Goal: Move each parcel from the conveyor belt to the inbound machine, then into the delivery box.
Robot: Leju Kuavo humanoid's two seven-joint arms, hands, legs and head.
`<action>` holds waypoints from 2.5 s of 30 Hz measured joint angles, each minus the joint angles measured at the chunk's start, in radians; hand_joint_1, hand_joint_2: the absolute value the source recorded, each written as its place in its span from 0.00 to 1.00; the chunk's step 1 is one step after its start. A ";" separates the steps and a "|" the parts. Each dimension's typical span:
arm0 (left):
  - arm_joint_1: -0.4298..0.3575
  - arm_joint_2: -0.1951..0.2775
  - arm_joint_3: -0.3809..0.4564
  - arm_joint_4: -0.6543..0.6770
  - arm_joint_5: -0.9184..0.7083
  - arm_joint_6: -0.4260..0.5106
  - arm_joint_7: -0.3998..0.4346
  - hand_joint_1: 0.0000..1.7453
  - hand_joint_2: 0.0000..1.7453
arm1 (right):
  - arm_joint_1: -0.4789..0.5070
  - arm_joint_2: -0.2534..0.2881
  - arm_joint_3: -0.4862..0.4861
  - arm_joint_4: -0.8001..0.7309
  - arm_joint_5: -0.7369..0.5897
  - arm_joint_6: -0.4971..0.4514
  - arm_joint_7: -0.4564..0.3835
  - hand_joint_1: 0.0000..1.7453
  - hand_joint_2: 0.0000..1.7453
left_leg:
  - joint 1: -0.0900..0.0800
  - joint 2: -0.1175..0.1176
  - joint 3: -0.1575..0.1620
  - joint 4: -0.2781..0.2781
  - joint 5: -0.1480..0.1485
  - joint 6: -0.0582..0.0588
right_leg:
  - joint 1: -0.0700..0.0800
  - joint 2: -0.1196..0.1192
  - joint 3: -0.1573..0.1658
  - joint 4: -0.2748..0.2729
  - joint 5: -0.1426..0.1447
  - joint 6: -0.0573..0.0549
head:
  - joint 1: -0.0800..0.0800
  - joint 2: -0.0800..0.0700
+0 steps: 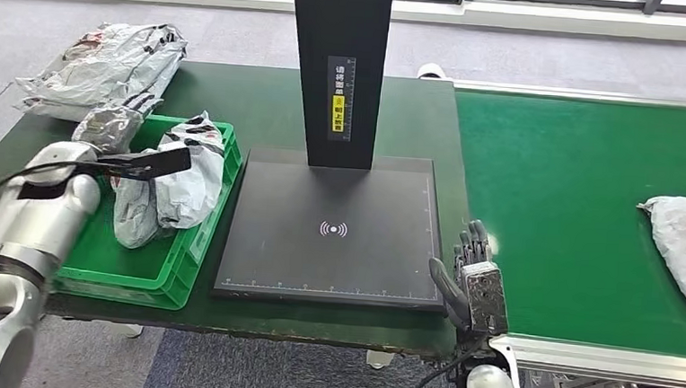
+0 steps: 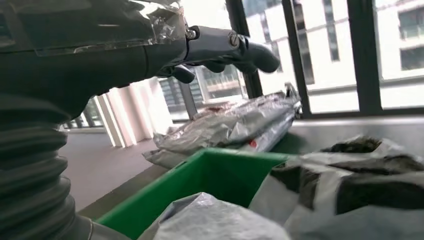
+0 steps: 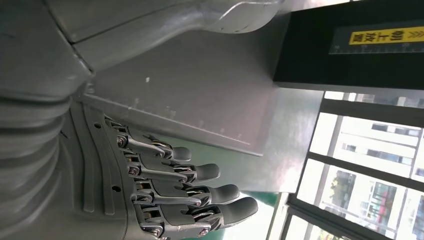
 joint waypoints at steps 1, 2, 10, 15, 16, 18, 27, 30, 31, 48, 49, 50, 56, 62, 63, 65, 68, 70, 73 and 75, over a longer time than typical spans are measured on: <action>-0.010 0.040 -0.017 -0.001 0.024 -0.048 -0.033 0.00 1.00 | 0.005 -0.001 -0.004 0.000 0.002 0.006 0.000 0.00 0.75 | 0.000 0.003 0.000 0.000 0.000 -0.001 | 0.000 0.003 -0.001 0.000 0.001 -0.001 | 0.000 0.000; -0.020 0.082 -0.032 -0.004 0.052 -0.092 -0.065 0.00 1.00 | 0.011 -0.003 -0.008 -0.001 0.004 0.012 -0.001 0.00 0.50 | 0.001 0.005 0.000 0.000 -0.001 -0.001 | 0.001 0.005 -0.003 0.000 0.001 -0.001 | 0.000 0.000; -0.113 0.284 -0.170 -0.059 0.365 -0.405 -0.198 0.00 1.00 | 0.016 -0.020 -0.042 -0.039 0.017 0.060 0.039 0.00 0.50 | 0.003 0.002 -0.003 0.000 0.000 -0.003 | 0.003 0.001 -0.004 0.000 0.001 -0.002 | 0.000 0.000; -0.150 0.364 -0.271 -0.099 0.589 -0.490 -0.181 0.00 1.00 | 0.030 -0.027 -0.062 -0.073 0.017 0.090 0.053 0.00 1.00 | 0.003 0.004 -0.002 0.000 0.000 -0.004 | 0.003 0.003 -0.004 0.000 0.001 -0.003 | 0.000 0.000; -0.153 0.374 -0.284 -0.103 0.607 -0.485 -0.176 0.00 1.00 | 0.033 -0.028 -0.066 -0.079 0.018 0.091 0.054 0.00 1.00 | 0.003 0.003 -0.002 0.000 0.000 -0.004 | 0.003 0.003 -0.004 0.000 0.001 -0.003 | 0.000 0.000; -0.155 0.387 -0.306 -0.109 0.626 -0.477 -0.169 0.00 1.00 | 0.037 -0.028 -0.071 -0.086 0.020 0.092 0.055 0.00 1.00 | 0.003 0.003 -0.002 0.000 0.000 -0.004 | 0.003 0.002 -0.004 0.000 0.001 -0.003 | 0.000 0.000; -0.149 0.403 -0.345 -0.121 0.685 -0.429 -0.174 0.00 1.00 | 0.042 -0.028 -0.080 -0.105 0.031 0.088 0.056 0.00 1.00 | 0.003 0.003 -0.002 0.000 0.001 -0.005 | 0.003 0.001 -0.004 0.000 0.001 -0.003 | 0.000 0.000; -0.113 0.386 -0.329 -0.145 0.773 -0.378 -0.189 0.00 1.00 | 0.043 -0.027 -0.087 -0.122 0.033 0.083 0.053 0.00 1.00 | 0.003 0.002 -0.002 0.000 0.001 -0.005 | 0.003 0.001 -0.003 0.000 0.001 -0.003 | 0.000 0.000; -0.093 0.375 -0.314 -0.158 0.802 -0.365 -0.194 0.00 1.00 | 0.043 -0.027 -0.091 -0.129 0.031 0.083 0.051 0.00 1.00 | 0.003 0.002 -0.002 0.000 0.001 -0.005 | 0.002 0.001 -0.003 0.000 0.001 -0.003 | 0.000 0.000; 0.324 -0.269 -0.114 -0.318 1.116 -0.020 -0.199 0.00 1.00 | -0.049 -0.025 -0.116 -0.082 0.300 -0.087 0.101 0.00 1.00 | -0.004 -0.005 -0.001 0.001 -0.001 0.001 | -0.004 -0.005 0.001 -0.001 0.000 0.002 | 0.000 0.000; 0.330 -0.299 -0.115 -0.314 1.142 -0.018 -0.191 0.00 1.00 | -0.055 -0.025 -0.117 -0.071 0.334 -0.109 0.111 0.00 1.00 | -0.004 -0.005 -0.001 0.001 -0.001 0.001 | -0.004 -0.006 0.001 -0.001 0.000 0.002 | 0.000 0.000; 0.336 -0.330 -0.117 -0.306 1.167 -0.012 -0.186 0.00 1.00 | -0.059 -0.025 -0.121 -0.058 0.377 -0.137 0.126 0.00 1.00 | -0.004 -0.005 -0.001 0.001 -0.001 0.002 | -0.004 -0.006 0.001 -0.001 0.000 0.002 | 0.000 0.000; 0.372 -0.460 -0.162 -0.266 1.200 0.091 -0.197 0.00 1.00 | -0.086 -0.028 -0.179 0.049 0.603 -0.261 0.210 0.00 1.00 | -0.004 -0.006 -0.002 0.001 -0.001 0.002 | -0.003 -0.007 0.001 -0.001 0.000 0.003 | 0.000 0.000; 0.380 -0.502 -0.209 -0.264 1.185 0.147 -0.191 0.00 1.00 | -0.127 -0.046 -0.227 0.165 0.775 -0.343 0.312 0.00 1.00 | -0.004 -0.006 -0.002 0.001 -0.001 0.002 | -0.003 -0.007 0.001 -0.001 0.000 0.003 | 0.000 0.000; 0.380 -0.508 -0.218 -0.264 1.176 0.160 -0.190 0.00 1.00 | -0.141 -0.055 -0.236 0.198 0.826 -0.367 0.349 0.00 1.00 | -0.004 -0.006 -0.002 0.001 0.000 0.002 | -0.003 -0.007 0.001 -0.001 0.000 0.003 | 0.000 0.000; 0.380 -0.518 -0.239 -0.261 1.162 0.184 -0.190 0.00 1.00 | -0.174 -0.078 -0.260 0.279 0.921 -0.413 0.422 0.00 1.00 | -0.004 -0.007 -0.002 0.001 0.000 0.003 | -0.003 -0.008 0.001 -0.001 0.000 0.003 | 0.000 0.000; 0.379 -0.528 -0.262 -0.247 1.154 0.217 -0.195 0.00 1.00 | -0.218 -0.118 -0.304 0.411 1.017 -0.448 0.495 0.00 1.00 | -0.004 -0.008 -0.002 0.002 0.000 0.003 | -0.004 -0.010 0.002 -0.001 0.000 0.004 | 0.000 0.000; 0.379 -0.531 -0.274 -0.235 1.152 0.230 -0.203 0.00 1.00 | -0.236 -0.141 -0.327 0.485 1.056 -0.461 0.520 0.00 1.00 | -0.004 -0.008 -0.002 0.002 0.000 0.004 | -0.004 -0.010 0.002 -0.001 0.000 0.004 | 0.000 0.000; 0.378 -0.534 -0.281 -0.220 1.156 0.239 -0.211 0.00 1.00 | -0.256 -0.164 -0.344 0.568 1.104 -0.462 0.565 0.00 1.00 | -0.004 -0.007 -0.002 0.002 0.000 0.004 | -0.004 -0.009 0.002 -0.001 0.000 0.004 | 0.000 0.000; 0.378 -0.536 -0.281 -0.213 1.162 0.242 -0.212 0.00 1.00 | -0.268 -0.177 -0.350 0.614 1.128 -0.460 0.591 0.00 1.00 | -0.004 -0.008 -0.002 0.002 0.000 0.004 | -0.004 -0.010 0.002 -0.001 0.000 0.004 | 0.000 0.000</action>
